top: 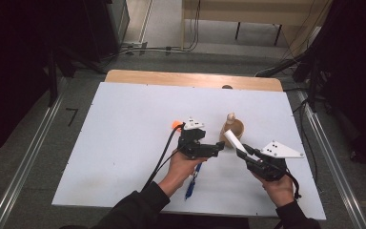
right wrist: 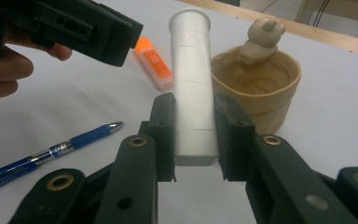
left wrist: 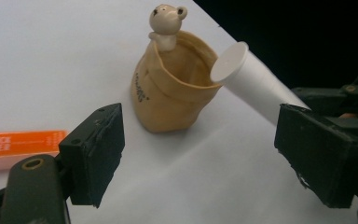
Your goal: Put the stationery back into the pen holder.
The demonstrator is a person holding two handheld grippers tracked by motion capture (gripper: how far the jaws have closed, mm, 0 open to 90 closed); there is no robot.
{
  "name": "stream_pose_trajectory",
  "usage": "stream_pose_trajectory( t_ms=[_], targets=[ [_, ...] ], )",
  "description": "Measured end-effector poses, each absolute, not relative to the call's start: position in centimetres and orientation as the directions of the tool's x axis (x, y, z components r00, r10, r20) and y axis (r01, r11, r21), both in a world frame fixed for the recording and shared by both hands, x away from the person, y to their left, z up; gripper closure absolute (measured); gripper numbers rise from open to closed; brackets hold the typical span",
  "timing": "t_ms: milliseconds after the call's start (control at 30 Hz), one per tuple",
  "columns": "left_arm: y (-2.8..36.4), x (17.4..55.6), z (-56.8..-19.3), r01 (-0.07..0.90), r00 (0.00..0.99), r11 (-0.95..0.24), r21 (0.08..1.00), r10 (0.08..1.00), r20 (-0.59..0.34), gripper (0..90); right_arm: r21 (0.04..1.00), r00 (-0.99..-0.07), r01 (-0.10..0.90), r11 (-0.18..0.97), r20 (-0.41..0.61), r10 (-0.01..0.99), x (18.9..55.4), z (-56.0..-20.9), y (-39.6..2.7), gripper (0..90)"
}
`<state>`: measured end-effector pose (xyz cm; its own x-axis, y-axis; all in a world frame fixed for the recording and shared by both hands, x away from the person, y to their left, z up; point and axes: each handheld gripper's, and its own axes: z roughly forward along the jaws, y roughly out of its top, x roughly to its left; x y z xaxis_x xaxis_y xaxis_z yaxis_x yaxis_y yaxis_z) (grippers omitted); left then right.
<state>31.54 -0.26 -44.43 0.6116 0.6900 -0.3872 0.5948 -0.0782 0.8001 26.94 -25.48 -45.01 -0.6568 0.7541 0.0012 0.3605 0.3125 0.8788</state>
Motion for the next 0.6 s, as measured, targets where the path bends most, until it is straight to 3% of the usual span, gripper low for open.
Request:
stream_pose_trajectory(
  t_ms=[600],
  targets=[
    [-1.6,32.8,-44.6,0.666,0.603,-0.021,0.746,0.604,-0.521,30.0,0.881,-0.684,0.338,0.332,-0.013,0.73,26.9,-45.1,-24.3,68.9]
  ],
)
